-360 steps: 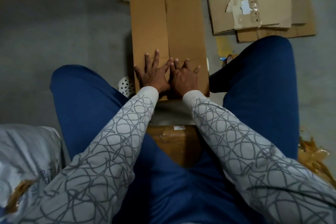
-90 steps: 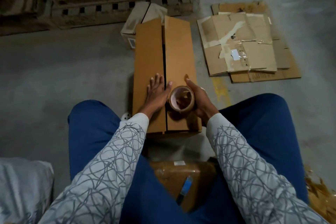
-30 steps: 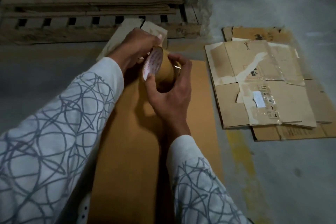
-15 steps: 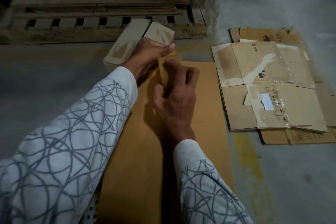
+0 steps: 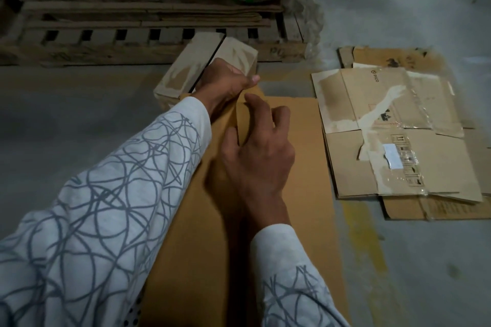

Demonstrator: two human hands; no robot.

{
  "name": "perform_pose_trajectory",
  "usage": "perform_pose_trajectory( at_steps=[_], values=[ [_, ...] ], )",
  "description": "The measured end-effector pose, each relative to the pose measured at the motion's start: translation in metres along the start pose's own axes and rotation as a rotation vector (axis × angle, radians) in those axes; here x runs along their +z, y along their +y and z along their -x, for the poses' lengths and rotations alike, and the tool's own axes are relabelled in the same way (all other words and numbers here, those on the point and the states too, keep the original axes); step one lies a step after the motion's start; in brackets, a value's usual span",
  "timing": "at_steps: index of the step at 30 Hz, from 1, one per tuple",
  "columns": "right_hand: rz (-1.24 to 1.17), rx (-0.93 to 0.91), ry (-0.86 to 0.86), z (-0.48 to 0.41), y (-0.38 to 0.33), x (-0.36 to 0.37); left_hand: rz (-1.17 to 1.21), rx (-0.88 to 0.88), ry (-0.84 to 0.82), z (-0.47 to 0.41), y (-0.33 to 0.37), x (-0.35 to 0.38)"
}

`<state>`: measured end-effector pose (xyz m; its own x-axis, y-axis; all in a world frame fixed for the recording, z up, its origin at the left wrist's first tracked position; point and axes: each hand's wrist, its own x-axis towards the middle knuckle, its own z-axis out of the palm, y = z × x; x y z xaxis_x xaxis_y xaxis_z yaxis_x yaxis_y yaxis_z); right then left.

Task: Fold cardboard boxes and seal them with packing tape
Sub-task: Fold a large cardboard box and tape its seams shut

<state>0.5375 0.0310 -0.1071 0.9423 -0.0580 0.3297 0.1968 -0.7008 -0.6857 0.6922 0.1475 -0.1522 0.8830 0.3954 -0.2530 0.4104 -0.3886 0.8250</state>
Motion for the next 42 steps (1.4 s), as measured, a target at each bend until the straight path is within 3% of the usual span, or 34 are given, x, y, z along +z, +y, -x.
perform_pose_trajectory(
  at_steps=[4, 9, 13, 18, 22, 24, 28, 32, 38, 42],
  values=[
    [0.281, 0.128, -0.246, -0.006, -0.008, -0.018, -0.180, -0.003, 0.078, 0.003, 0.000, 0.007],
    [0.258, 0.200, -0.378, -0.004, -0.018, -0.036, -0.214, -0.007, 0.136, 0.004, -0.003, 0.006],
    [0.262, 0.225, -0.373, -0.003, -0.021, -0.039, -0.311, 0.010, 0.171, 0.006, -0.004, 0.008],
    [0.280, 0.235, -0.399, -0.004, -0.027, -0.040, -0.504, -0.068, 0.032, 0.002, 0.004, 0.004],
    [0.292, 0.227, -0.425, -0.005, -0.026, -0.040, -0.498, -0.086, -0.089, 0.003, 0.014, -0.007],
    [0.303, 0.224, -0.411, -0.004, -0.025, -0.038, -0.435, -0.003, -0.023, 0.005, 0.007, -0.008],
    [0.313, 0.235, -0.348, -0.001, -0.024, -0.030, -0.137, 0.333, 0.095, 0.038, -0.013, -0.005],
    [0.278, 0.230, -0.391, 0.002, -0.024, -0.032, -0.317, 0.456, 0.079, 0.052, -0.033, -0.011],
    [0.270, 0.205, -0.383, 0.004, -0.024, -0.034, -0.604, 0.380, -0.005, 0.051, -0.023, -0.009],
    [0.277, 0.190, -0.396, 0.005, -0.024, -0.030, -0.435, 0.616, 0.102, 0.044, -0.040, -0.014]
  ],
)
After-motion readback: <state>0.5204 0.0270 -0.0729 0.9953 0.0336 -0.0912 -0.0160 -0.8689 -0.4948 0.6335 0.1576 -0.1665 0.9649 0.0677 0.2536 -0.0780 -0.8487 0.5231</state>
